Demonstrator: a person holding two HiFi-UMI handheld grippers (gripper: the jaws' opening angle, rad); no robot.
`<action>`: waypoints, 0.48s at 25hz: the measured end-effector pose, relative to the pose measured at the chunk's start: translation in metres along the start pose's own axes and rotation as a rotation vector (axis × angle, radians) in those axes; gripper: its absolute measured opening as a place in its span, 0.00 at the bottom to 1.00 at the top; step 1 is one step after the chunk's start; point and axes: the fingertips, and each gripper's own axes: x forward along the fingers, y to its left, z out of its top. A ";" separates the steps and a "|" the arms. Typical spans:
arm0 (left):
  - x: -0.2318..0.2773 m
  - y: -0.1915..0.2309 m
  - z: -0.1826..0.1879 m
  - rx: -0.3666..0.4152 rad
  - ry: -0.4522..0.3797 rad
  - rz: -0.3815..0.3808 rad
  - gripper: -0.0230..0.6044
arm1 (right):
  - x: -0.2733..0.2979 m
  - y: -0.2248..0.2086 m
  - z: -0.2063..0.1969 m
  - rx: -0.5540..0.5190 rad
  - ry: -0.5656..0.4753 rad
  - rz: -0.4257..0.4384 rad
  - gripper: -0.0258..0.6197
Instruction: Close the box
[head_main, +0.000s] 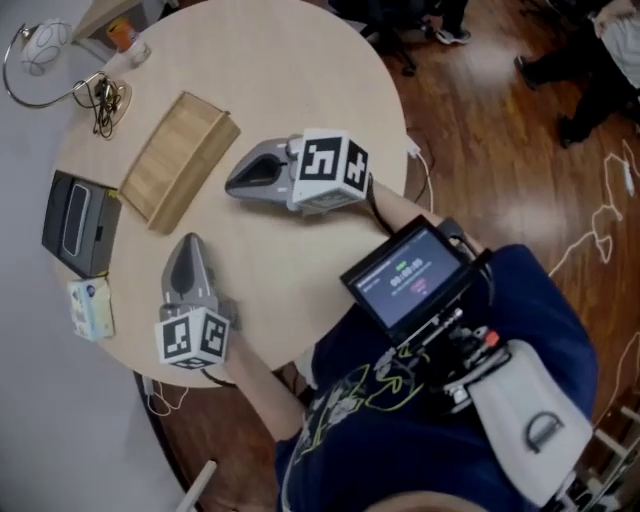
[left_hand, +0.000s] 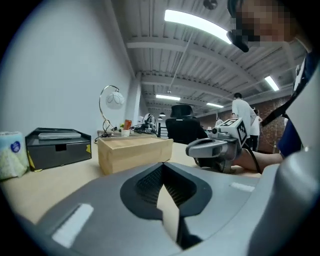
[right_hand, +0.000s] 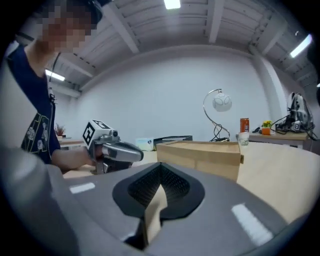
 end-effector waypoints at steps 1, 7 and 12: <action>0.005 -0.004 -0.002 0.001 0.018 -0.015 0.04 | 0.000 -0.003 -0.005 -0.014 0.020 -0.020 0.04; 0.009 0.002 -0.002 0.002 0.008 -0.017 0.04 | 0.003 -0.012 -0.008 -0.009 0.014 -0.033 0.04; 0.004 -0.007 0.007 0.029 -0.051 -0.051 0.04 | 0.004 -0.014 -0.009 -0.018 0.017 -0.017 0.04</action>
